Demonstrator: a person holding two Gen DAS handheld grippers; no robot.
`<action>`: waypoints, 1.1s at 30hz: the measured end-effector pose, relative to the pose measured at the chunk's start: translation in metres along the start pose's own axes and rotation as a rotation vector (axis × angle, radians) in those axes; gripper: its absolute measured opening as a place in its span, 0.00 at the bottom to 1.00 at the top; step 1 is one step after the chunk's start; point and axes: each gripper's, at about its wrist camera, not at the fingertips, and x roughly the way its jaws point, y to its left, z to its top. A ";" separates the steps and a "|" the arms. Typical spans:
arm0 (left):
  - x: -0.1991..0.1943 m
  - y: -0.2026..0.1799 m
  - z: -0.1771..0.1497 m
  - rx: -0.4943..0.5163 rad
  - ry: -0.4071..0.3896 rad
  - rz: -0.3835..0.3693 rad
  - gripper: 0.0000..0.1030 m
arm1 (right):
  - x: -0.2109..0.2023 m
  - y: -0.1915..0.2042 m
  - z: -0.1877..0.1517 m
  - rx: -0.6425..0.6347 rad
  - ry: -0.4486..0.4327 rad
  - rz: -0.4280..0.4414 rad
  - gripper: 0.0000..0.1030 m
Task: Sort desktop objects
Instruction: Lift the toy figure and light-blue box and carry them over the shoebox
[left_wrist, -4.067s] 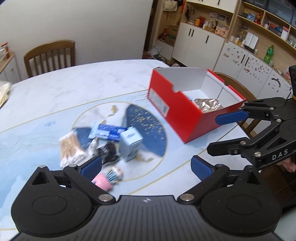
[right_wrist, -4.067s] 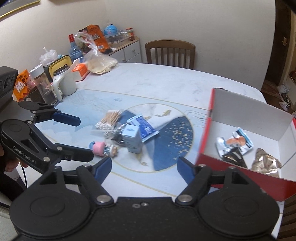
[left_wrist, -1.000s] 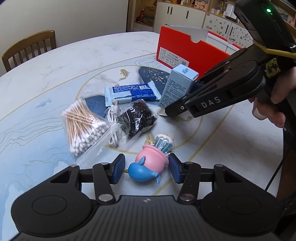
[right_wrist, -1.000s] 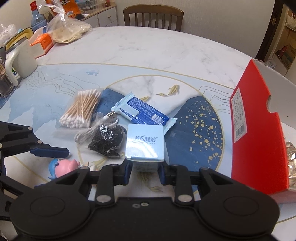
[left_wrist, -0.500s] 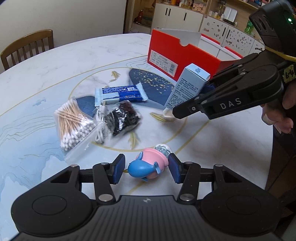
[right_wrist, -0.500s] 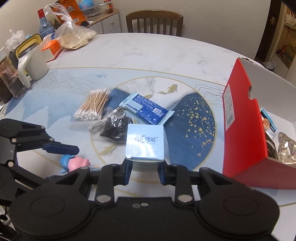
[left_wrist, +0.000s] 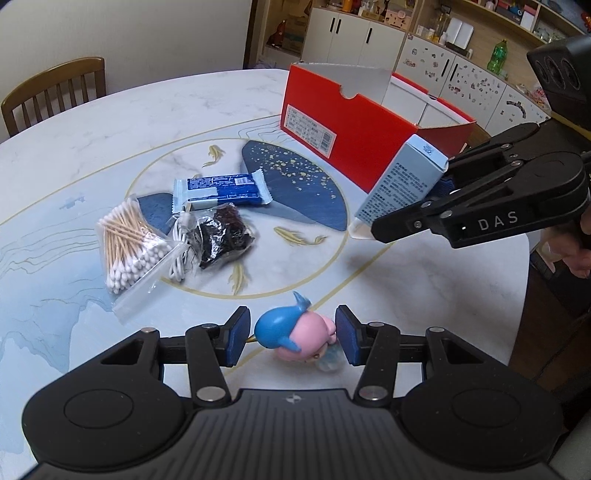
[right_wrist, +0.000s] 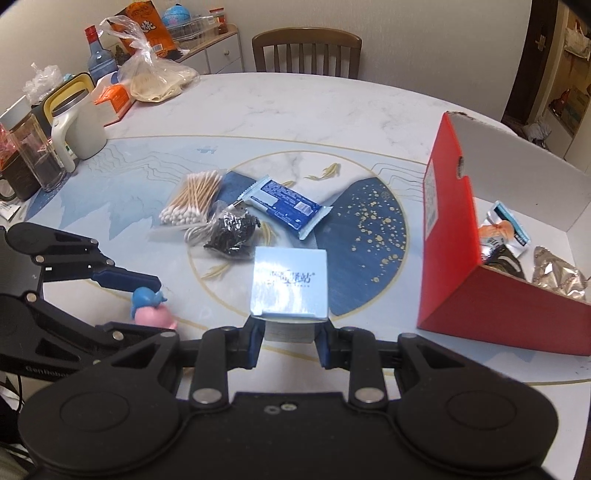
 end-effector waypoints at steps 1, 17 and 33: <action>-0.001 -0.001 0.000 0.000 0.000 0.000 0.47 | -0.002 -0.001 -0.001 -0.002 -0.001 -0.001 0.27; -0.014 -0.020 0.017 -0.024 -0.029 0.005 0.47 | -0.040 -0.023 -0.005 -0.029 -0.042 -0.020 0.27; -0.012 -0.049 0.062 -0.034 -0.071 -0.003 0.47 | -0.071 -0.075 -0.002 -0.003 -0.072 0.003 0.27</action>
